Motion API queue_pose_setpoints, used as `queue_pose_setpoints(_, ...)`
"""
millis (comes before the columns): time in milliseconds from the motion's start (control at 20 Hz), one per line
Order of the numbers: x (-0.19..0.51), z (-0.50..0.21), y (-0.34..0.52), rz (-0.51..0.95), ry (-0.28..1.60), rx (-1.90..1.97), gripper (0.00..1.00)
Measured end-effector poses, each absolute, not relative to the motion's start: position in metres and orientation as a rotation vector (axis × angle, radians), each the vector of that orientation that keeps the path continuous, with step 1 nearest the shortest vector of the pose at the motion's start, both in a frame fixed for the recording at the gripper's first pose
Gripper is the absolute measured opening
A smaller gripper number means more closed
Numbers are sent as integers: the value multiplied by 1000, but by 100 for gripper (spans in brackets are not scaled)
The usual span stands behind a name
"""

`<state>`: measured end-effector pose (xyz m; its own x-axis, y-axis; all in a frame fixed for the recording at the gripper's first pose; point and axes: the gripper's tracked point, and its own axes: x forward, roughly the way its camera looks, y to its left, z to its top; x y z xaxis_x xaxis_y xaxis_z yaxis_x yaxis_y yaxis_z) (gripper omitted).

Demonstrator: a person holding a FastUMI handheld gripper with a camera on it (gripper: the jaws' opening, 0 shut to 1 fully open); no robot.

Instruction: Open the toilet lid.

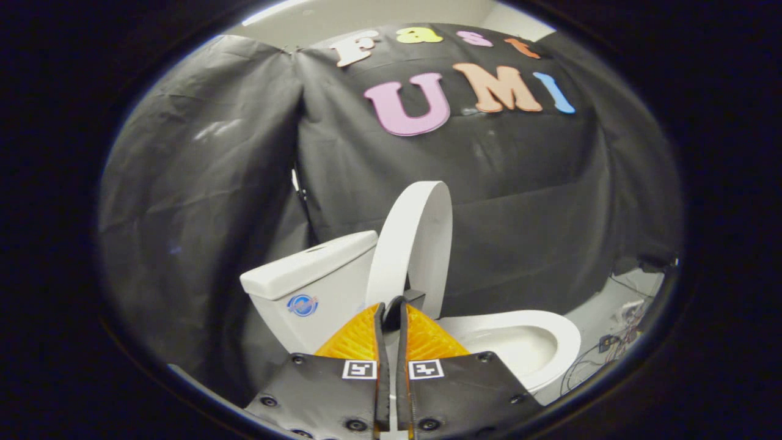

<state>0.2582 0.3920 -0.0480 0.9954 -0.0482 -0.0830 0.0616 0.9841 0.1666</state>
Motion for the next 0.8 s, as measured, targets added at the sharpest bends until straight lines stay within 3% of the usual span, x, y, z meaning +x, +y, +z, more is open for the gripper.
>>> queue_pose_setpoints(800,308,-44,483,152,127,1,5)
